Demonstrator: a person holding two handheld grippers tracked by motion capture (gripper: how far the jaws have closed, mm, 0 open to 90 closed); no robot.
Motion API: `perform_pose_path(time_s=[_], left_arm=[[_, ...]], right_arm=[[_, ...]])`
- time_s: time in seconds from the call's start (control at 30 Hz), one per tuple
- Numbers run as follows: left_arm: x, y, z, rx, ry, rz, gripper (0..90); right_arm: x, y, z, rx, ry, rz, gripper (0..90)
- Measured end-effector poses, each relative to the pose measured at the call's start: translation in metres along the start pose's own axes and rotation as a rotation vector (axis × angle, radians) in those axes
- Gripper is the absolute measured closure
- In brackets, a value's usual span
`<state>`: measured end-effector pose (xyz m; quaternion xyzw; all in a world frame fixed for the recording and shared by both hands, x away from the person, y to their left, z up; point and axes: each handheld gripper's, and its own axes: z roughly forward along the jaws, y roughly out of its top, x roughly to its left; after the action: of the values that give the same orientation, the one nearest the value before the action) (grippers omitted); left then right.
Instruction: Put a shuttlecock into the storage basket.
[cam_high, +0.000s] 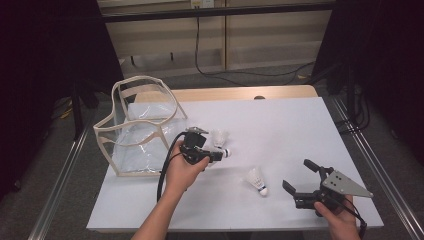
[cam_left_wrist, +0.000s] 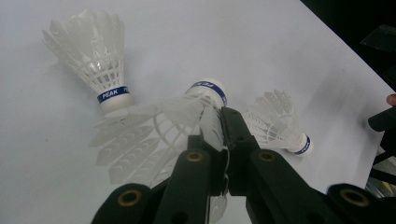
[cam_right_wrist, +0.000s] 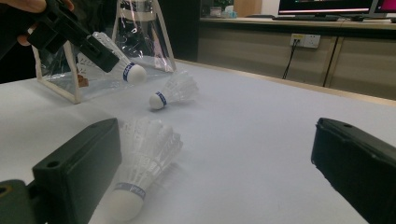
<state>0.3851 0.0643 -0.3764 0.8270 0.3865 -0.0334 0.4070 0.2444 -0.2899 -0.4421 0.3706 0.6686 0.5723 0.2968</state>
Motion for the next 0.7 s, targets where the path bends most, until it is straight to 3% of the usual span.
perform_pose_path(time_s=[0.7], left_arm=[[-0.001,0.013,-0.008,0.011,-0.004,-0.010,89.2]], right_arm=[[0.000,0.000,0.000,-0.003,0.004,0.003,1.3]])
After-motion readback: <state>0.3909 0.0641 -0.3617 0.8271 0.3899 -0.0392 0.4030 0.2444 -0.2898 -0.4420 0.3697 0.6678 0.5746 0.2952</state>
